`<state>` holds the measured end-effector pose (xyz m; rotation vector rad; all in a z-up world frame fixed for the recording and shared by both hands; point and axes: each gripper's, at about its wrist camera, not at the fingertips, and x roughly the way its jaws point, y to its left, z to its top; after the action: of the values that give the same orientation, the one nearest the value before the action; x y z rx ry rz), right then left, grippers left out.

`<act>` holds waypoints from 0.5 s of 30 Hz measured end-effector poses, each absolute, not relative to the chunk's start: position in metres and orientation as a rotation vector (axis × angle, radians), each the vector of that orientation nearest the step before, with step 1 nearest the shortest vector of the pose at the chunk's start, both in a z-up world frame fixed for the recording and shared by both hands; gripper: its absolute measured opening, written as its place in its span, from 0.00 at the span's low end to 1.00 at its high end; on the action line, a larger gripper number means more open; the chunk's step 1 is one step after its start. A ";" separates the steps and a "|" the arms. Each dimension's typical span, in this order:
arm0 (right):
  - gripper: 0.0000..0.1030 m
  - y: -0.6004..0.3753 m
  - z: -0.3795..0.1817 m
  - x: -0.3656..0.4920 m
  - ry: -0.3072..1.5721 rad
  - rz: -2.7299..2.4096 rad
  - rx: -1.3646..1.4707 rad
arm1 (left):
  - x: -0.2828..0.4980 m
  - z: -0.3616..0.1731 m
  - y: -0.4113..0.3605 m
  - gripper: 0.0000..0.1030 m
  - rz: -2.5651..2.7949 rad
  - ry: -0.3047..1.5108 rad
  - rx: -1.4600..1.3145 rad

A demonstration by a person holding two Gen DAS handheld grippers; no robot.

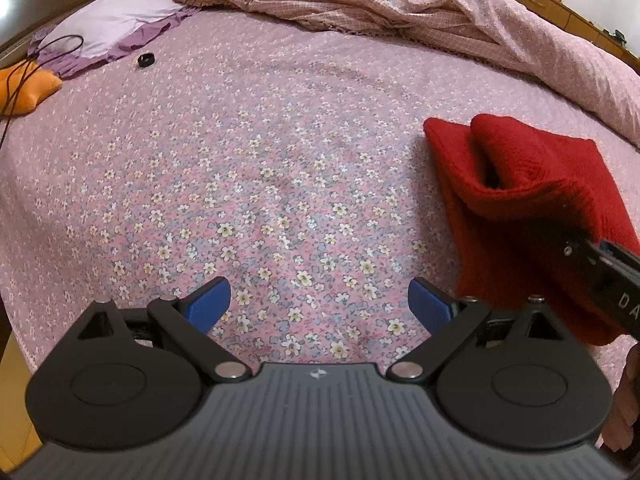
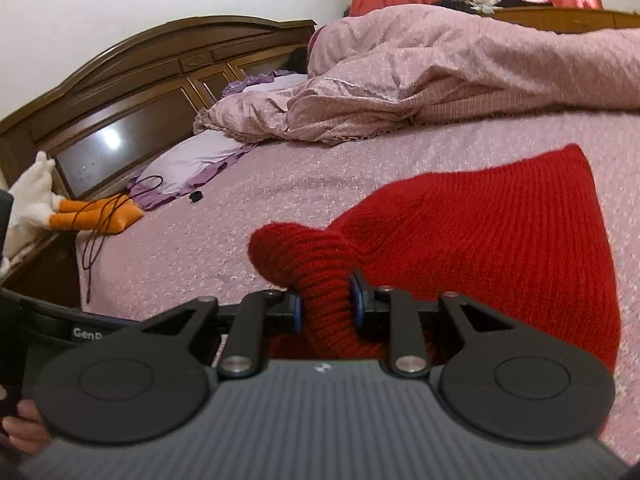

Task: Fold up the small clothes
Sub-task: 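Fold the held edge over onto the bundle with the right gripper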

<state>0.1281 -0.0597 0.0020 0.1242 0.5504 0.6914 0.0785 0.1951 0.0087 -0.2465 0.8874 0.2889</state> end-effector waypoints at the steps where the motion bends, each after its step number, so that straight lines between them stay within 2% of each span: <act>1: 0.30 -0.060 0.003 0.126 0.550 0.689 0.124 | 0.078 0.010 0.194 0.95 0.286 0.885 -0.241; 3: 0.38 -0.062 0.005 0.123 0.550 0.693 0.128 | 0.079 0.014 0.191 0.95 0.283 0.879 -0.229; 9: 0.50 -0.076 0.018 0.117 0.587 0.726 0.203 | 0.079 0.026 0.186 0.95 0.268 0.861 -0.225; 15: 0.52 -0.097 0.038 0.108 0.614 0.754 0.293 | 0.073 0.046 0.178 0.95 0.225 0.826 -0.226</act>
<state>0.1081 -0.0970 0.0382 0.2935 0.6143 0.7542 0.0727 0.1784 0.0457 -0.2261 0.8259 0.2246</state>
